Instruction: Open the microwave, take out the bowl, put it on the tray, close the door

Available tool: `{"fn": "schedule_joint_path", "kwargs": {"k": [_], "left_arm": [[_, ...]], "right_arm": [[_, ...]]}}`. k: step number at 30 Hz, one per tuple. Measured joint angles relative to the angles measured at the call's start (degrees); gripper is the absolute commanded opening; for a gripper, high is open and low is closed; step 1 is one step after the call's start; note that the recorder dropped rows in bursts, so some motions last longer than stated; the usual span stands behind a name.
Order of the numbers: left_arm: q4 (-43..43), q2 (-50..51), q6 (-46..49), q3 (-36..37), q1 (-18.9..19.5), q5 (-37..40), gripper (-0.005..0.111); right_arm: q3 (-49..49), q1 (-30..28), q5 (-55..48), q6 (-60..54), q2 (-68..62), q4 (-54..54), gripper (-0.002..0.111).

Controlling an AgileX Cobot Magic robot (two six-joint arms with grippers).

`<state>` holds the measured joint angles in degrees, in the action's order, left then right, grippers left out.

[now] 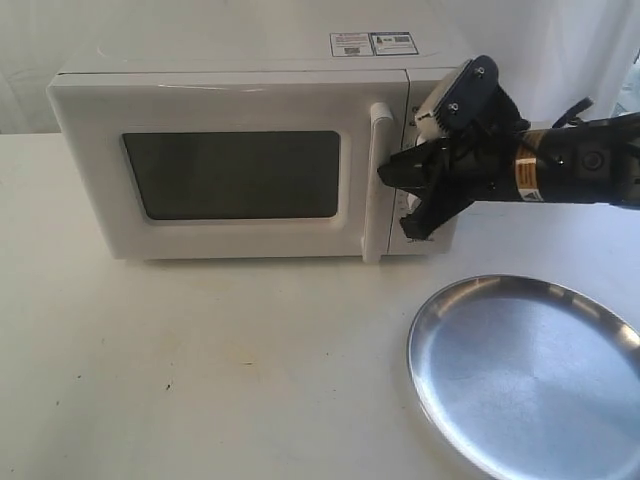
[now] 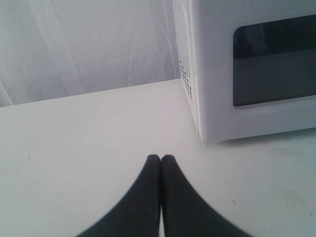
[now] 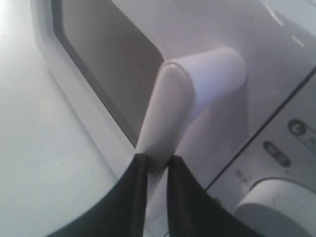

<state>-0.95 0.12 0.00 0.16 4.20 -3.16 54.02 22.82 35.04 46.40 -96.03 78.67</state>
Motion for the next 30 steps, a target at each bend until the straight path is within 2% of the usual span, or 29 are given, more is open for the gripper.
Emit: {"fn": "schedule_joint_path", "kwargs": {"k": [7,18,22,27,30], "left_arm": [[0.0,0.0,0.0,0.0,0.0,0.0,0.0],[0.0,0.0,0.0,0.0,0.0,0.0,0.0],[0.0,0.0,0.0,0.0,0.0,0.0,0.0],[0.0,0.0,0.0,0.0,0.0,0.0,0.0],[0.0,0.0,0.0,0.0,0.0,0.0,0.0]], "right_arm": [[-4.0,3.5,-10.9,-0.3,6.2,-10.3,0.0],[-14.8,4.5,-18.8,0.9,19.5,-22.2,0.0],[-22.5,4.5,-13.4,-4.3,20.7,-26.0,0.0],[-34.7,4.6,5.6,-13.9,21.0,-35.5,0.0],[-40.2,4.6,12.6,-16.4,21.0,-37.7,0.0]]}}
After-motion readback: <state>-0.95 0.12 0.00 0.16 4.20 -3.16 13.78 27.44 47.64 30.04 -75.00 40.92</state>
